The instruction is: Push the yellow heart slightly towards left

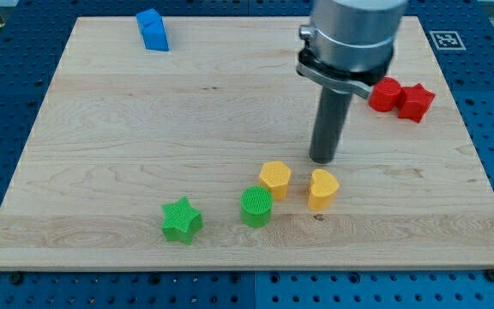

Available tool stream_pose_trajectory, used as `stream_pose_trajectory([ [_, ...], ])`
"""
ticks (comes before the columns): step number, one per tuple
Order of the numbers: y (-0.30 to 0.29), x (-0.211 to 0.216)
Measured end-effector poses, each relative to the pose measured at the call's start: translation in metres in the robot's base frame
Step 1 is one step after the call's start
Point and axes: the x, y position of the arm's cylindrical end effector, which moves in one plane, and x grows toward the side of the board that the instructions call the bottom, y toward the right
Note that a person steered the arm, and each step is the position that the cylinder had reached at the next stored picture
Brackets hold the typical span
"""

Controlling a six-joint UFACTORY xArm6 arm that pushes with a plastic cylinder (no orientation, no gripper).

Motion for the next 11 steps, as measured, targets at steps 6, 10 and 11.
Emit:
stream_pose_trajectory([
  [6, 0.029, 0.073],
  [10, -0.021, 0.071],
  [11, -0.028, 0.072],
])
